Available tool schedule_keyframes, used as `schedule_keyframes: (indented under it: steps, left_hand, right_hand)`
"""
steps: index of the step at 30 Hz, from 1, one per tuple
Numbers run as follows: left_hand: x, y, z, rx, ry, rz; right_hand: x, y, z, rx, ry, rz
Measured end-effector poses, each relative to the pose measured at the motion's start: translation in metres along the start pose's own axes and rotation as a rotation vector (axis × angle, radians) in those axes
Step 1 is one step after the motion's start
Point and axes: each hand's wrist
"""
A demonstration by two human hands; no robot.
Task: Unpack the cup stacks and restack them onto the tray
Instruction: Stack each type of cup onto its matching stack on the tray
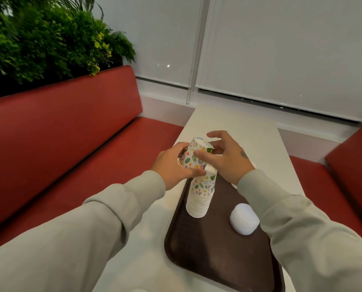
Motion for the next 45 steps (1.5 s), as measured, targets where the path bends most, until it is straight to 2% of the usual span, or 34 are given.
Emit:
schedule_keyframes:
  steps: [8,24,33,41,45]
  left_hand:
    - [0.007,-0.009,-0.006,-0.054,-0.059,-0.078]
    - [0.041,-0.035,-0.008,-0.123,-0.185,-0.032]
    - [0.042,-0.042,-0.010,-0.123,-0.256,-0.012]
    - [0.034,-0.035,-0.010,-0.102,-0.261,-0.031]
    - [0.020,-0.021,-0.009,-0.085,-0.249,-0.059]
  right_hand:
    - [-0.015,0.010,-0.005,0.008,0.124,-0.039]
    - [0.017,0.064,-0.014,0.103,-0.024,0.231]
    - [0.029,0.065,-0.019,0.119,0.047,0.248]
    - [0.024,0.063,-0.013,0.119,-0.019,0.285]
    - [0.013,0.053,-0.006,0.103,0.010,0.323]
Point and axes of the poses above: each hand's wrist, its own z-axis away from the middle knuckle, its own x-axis out of the palm, y = z × x, and after that the axes turned 12 degrees about x, right-handed
